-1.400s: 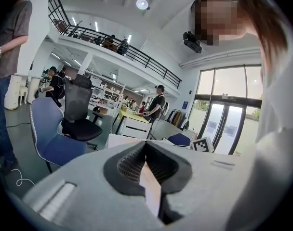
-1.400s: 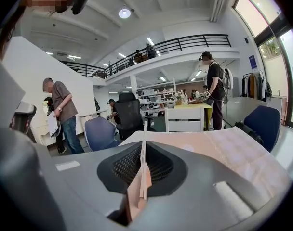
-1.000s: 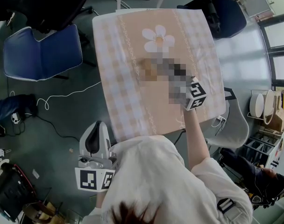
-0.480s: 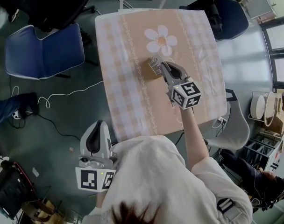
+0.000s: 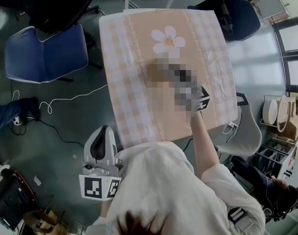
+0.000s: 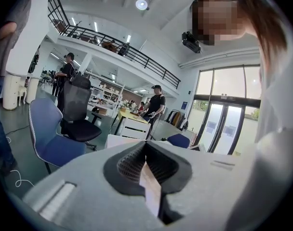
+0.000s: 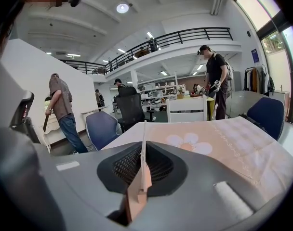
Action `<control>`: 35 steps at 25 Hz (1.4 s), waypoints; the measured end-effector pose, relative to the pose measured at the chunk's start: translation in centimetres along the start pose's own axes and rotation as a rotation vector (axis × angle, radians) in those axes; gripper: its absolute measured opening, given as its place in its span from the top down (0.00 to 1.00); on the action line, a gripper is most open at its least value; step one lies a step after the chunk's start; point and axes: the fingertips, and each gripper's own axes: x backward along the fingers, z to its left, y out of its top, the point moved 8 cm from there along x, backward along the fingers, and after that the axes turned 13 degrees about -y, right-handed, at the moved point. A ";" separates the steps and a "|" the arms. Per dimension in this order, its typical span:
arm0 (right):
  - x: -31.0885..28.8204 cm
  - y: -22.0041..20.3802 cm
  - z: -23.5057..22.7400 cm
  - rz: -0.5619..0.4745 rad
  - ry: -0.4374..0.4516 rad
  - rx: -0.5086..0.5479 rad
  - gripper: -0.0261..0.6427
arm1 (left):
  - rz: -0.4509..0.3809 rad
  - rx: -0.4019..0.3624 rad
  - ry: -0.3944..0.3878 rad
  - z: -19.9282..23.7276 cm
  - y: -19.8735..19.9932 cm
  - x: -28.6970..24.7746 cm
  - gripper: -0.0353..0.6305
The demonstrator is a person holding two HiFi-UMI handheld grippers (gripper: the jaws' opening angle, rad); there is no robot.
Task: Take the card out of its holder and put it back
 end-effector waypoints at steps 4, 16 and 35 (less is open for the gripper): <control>-0.1 -0.1 -0.1 -0.002 -0.006 -0.006 0.93 | 0.000 -0.001 0.001 0.1 -0.1 0.0 0.95; 1.4 2.8 -0.6 -0.097 -0.064 -0.042 0.82 | -0.023 -0.022 -0.028 -0.1 0.5 0.0 0.95; 20.3 9.4 6.7 -0.465 -0.058 -0.077 0.96 | -0.046 -0.120 -0.216 -2.8 1.5 0.4 0.95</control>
